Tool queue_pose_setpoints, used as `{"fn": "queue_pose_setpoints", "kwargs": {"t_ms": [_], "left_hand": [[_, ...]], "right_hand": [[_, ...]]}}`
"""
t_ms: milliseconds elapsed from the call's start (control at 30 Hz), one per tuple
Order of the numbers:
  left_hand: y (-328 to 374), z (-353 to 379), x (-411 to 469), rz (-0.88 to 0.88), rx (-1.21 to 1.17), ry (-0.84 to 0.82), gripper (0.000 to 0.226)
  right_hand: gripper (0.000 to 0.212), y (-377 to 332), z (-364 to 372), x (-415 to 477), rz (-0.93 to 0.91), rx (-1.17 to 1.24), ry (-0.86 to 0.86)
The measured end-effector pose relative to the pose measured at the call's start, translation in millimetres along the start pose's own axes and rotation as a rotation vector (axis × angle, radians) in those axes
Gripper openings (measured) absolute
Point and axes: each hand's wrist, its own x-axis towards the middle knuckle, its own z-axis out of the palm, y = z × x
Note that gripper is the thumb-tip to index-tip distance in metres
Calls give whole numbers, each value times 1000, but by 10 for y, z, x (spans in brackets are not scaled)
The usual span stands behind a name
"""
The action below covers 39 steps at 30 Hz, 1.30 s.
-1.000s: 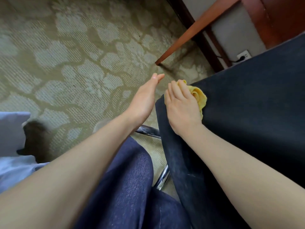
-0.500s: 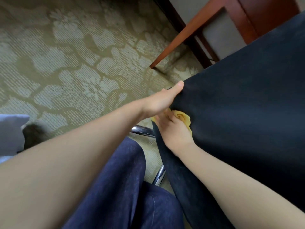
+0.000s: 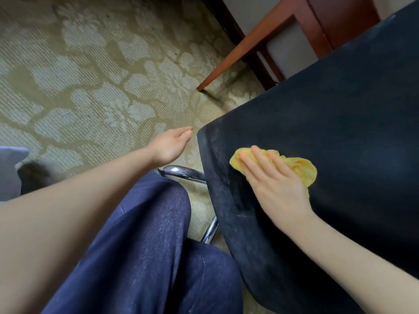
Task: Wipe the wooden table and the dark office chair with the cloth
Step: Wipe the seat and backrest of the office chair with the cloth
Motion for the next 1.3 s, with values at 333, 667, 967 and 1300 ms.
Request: {"fn": "queue_pose_setpoints", "kwargs": {"t_ms": [333, 667, 967, 1300], "left_hand": [[-331, 13, -130, -66, -59, 18, 42], [-226, -6, -98, -43, -131, -61, 42], [200, 170, -65, 78, -102, -219, 59], [334, 497, 15, 118, 128, -289, 92]], "right_hand": [[55, 91, 55, 1176, 75, -79, -46], [55, -464, 392, 1119, -125, -69, -62], [55, -789, 538, 111, -277, 31, -161], [51, -146, 44, -745, 180, 179, 96]]}}
